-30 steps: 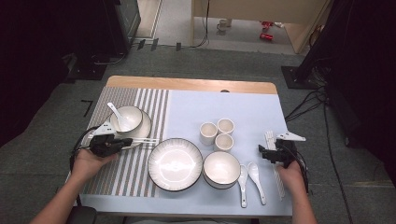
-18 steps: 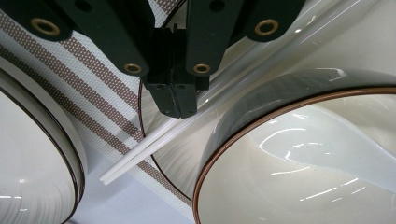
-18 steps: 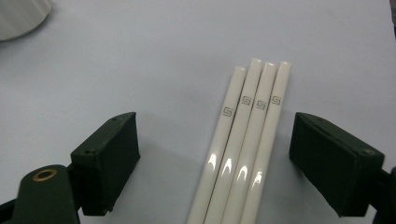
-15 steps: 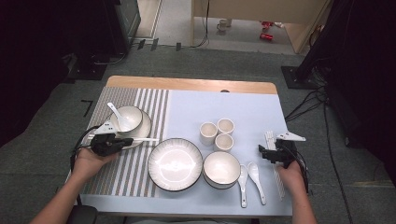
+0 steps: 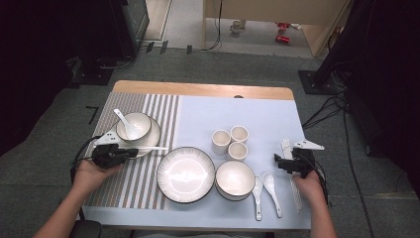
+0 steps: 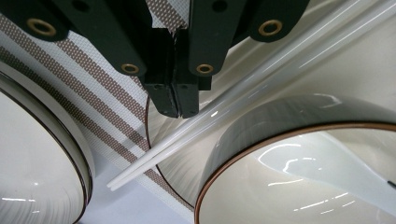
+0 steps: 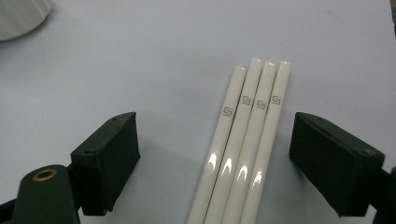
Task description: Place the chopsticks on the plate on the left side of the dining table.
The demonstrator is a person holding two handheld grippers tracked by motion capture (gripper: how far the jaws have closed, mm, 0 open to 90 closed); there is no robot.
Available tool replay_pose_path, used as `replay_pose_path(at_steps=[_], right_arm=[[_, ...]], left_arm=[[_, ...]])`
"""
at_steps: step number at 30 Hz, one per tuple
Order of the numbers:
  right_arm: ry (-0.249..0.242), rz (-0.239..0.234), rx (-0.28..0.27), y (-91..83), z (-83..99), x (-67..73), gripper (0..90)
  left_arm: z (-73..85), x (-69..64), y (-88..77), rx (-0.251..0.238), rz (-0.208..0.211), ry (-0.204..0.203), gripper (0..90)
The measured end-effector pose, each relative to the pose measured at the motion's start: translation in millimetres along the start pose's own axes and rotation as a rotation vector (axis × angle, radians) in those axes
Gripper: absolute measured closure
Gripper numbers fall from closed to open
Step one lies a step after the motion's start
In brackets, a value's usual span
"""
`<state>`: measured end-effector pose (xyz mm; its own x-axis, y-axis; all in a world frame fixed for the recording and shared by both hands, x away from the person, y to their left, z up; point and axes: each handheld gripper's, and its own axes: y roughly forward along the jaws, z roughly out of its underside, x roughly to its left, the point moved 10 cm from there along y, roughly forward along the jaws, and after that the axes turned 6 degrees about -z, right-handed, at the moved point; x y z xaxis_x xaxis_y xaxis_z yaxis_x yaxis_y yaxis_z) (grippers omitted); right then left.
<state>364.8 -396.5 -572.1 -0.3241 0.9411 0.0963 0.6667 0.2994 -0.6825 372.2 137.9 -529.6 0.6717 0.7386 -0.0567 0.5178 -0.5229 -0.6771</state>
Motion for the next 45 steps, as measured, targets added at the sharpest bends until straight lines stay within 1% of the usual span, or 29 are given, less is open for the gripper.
replay_pose_path(at_steps=[3, 6, 7, 8, 9, 10, 11, 13, 14, 16, 18, 20, 21, 22, 23, 24, 26, 29, 31, 32, 35, 36, 39, 42, 43, 45], right_arm=[[0.001, 0.0, 0.0, 0.0, 0.0, 0.0, 15.5], [0.001, 0.0, 0.0, 0.0, 0.0, -0.1, 15.6], [0.001, 0.0, 0.0, 0.0, 0.0, 0.0, 15.6], [0.001, 0.0, 0.0, 0.0, 0.0, 0.0, 15.5], [0.001, 0.0, 0.0, 0.0, 0.0, -0.1, 15.6], [0.001, 0.0, 0.0, 0.0, 0.0, -0.1, 15.6], [0.001, 0.0, 0.0, 0.0, 0.0, 0.0, 15.6], [0.001, 0.0, 0.0, 0.0, 0.0, 0.0, 15.5], [0.001, 0.0, 0.0, 0.0, 0.0, 0.0, 15.6], [0.001, 0.0, 0.0, 0.0, 0.0, 0.0, 15.6], [0.001, 0.0, 0.0, 0.0, 0.0, 0.0, 15.6], [0.001, 0.0, 0.0, 0.0, 0.0, -0.1, 15.5], [0.001, -0.001, 0.0, 0.0, 0.0, -0.1, 15.6], [0.001, 0.0, 0.0, 0.0, 0.0, 0.0, 15.6], [0.001, -0.001, 0.0, 0.0, 0.0, 0.0, 15.6], [0.001, -0.001, -0.001, 0.0, 0.0, -0.1, 15.6], [0.001, -0.001, 0.0, 0.0, 0.0, -0.1, 15.6], [0.001, -0.001, 0.0, 0.0, 0.0, -0.1, 15.6], [0.001, -0.001, 0.0, 0.0, 0.0, -0.1, 15.6], [0.002, -0.001, 0.0, 0.0, 0.0, -0.1, 15.6], [0.002, -0.002, 0.0, 0.0, 0.0, -0.1, 15.6], [0.002, -0.001, 0.0, 0.0, 0.0, -0.1, 15.6], [0.002, -0.001, 0.0, 0.0, 0.0, 0.0, 15.6], [0.001, -0.001, 0.0, 0.0, 0.0, -0.1, 15.6], [0.001, -0.001, 0.0, 0.0, 0.0, -0.1, 15.6], [0.001, -0.001, 0.0, 0.0, 0.0, -0.1, 15.5]], left_arm=[[2.6, 0.9, -2.1, 0.001, -0.009, 0.0, 89.4], [3.3, 1.1, -5.7, -0.005, -0.004, -0.011, 89.1], [3.1, 0.3, -6.8, -0.008, 0.004, -0.014, 88.6], [3.2, -1.5, -7.4, -0.006, 0.022, -0.024, 87.7], [3.9, -3.6, -7.9, -0.001, 0.03, -0.023, 86.5], [3.9, -3.6, -7.9, -0.001, 0.03, -0.023, 86.3], [3.6, -5.3, -8.9, 0.001, 0.033, -0.01, 85.8], [2.8, -5.8, -9.6, 0.002, 0.035, -0.015, 83.5], [0.1, -7.4, -11.0, -0.002, 0.042, -0.018, 82.2], [-3.0, -10.4, -12.0, -0.006, 0.045, -0.001, 80.2], [-6.4, -14.8, -12.4, -0.002, 0.06, 0.006, 78.4], [-9.9, -19.2, -13.5, -0.001, 0.089, 0.024, 76.9], [-11.7, -20.2, -13.8, -0.001, 0.093, 0.032, 75.6], [-11.7, -20.2, -13.8, -0.001, 0.093, 0.032, 74.6], [-16.2, -20.4, -13.9, 0.005, 0.096, 0.036, 74.1], [-18.9, -21.0, -13.7, 0.004, 0.098, 0.034, 73.0], [-23.5, -22.9, -13.5, 0.009, 0.104, 0.043, 70.7], [-28.1, -26.8, -12.6, 0.015, 0.123, 0.057, 63.3], [-29.1, -27.8, -12.3, 0.017, 0.123, 0.065, 61.6], [-31.7, -31.0, -12.3, 0.015, 0.132, 0.08, 60.2], [-36.6, -36.3, -11.5, 0.011, 0.152, 0.092, 55.9], [-38.3, -37.1, -11.0, 0.01, 0.15, 0.101, 54.4], [-44.0, -39.6, -9.0, 0.003, 0.153, 0.102, 50.7], [-46.6, -41.9, -7.6, 0.006, 0.163, 0.106, 49.1], [-48.1, -43.7, -6.9, 0.006, 0.17, 0.109, 49.1], [-51.1, -46.5, -4.8, 0.01, 0.181, 0.118, 45.7]])
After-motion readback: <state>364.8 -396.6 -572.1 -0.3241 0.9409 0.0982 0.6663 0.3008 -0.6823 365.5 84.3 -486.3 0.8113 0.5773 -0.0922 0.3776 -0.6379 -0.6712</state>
